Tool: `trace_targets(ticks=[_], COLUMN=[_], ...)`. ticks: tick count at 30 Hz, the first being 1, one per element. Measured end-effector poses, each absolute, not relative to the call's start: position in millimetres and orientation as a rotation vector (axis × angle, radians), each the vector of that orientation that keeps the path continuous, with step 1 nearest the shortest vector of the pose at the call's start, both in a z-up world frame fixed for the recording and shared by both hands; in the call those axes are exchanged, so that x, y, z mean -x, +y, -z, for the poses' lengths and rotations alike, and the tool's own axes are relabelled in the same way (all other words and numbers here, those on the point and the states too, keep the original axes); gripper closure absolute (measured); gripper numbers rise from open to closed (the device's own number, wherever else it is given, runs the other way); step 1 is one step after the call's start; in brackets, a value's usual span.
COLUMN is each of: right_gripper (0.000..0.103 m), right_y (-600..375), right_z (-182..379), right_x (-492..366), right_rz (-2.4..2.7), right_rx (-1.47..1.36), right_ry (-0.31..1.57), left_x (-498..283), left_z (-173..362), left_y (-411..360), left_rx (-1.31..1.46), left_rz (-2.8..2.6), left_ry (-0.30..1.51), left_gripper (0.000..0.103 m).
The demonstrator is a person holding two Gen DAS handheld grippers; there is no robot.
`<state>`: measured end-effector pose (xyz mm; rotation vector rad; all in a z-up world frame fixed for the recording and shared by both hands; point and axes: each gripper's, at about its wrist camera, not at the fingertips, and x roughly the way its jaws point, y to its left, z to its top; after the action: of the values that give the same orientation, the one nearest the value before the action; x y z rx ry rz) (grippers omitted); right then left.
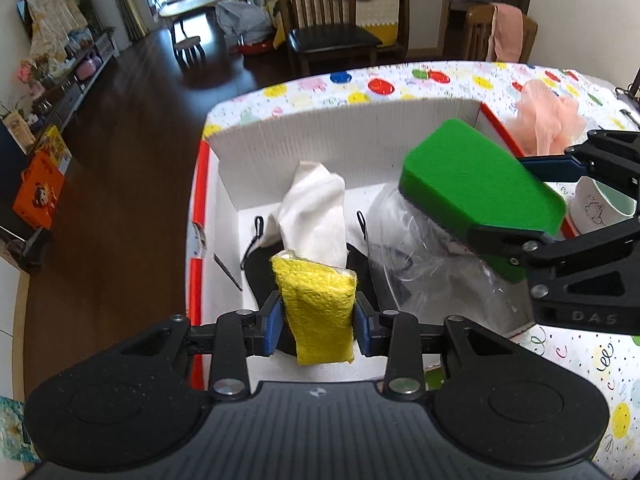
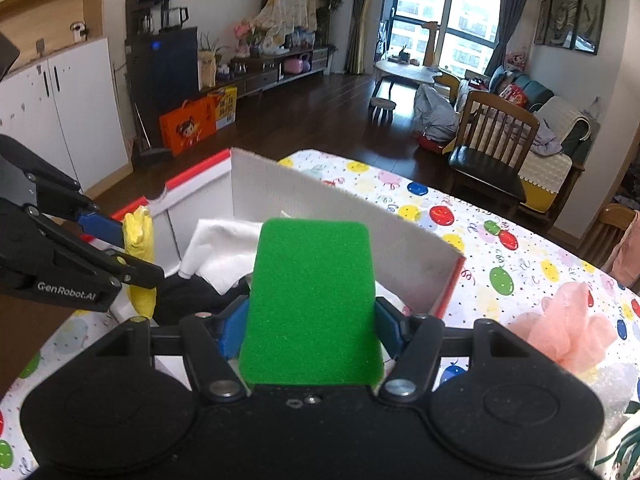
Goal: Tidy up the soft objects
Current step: 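Lower both sponges into the box and open both tools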
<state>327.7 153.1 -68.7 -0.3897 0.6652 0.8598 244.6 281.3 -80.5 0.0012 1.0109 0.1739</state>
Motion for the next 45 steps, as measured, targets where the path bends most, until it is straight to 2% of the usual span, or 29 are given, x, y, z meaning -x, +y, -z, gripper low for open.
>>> trace_targets(ticks=[14, 28, 31, 33, 36, 45], right_gripper=[0.039, 0.036, 0.031, 0.027, 0.026, 0.019], right_y=[174, 179, 176, 174, 167, 142], right_z=[94, 107, 107, 104, 98, 75], right_x=[-339, -339, -336, -336, -337, -330], right_rz=[-0.828, -0.821, -0.819, -0.819, -0.823, -0.844], right_rx=[0.432, 0.469, 0.462, 0.449, 0.419, 0.299], right_ry=[0.730, 0.756, 0.739, 0.733, 0.726, 0.704], left_x=[-274, -274, -270, -268, -263, -253], left_z=[113, 122, 121, 119, 115, 97], left_y=[280, 285, 286, 286, 286, 277], left_rx=[0.031, 0.109, 0.124, 0.126, 0.128, 0.127], left_rz=[-0.133, -0.141, -0.153, -0.165, -0.180, -0.189], left_ry=[1.068, 1.059, 1.051, 1.037, 1.016, 0.954], left_gripper=[0.068, 0.067, 0.061, 0.051, 0.044, 0.041])
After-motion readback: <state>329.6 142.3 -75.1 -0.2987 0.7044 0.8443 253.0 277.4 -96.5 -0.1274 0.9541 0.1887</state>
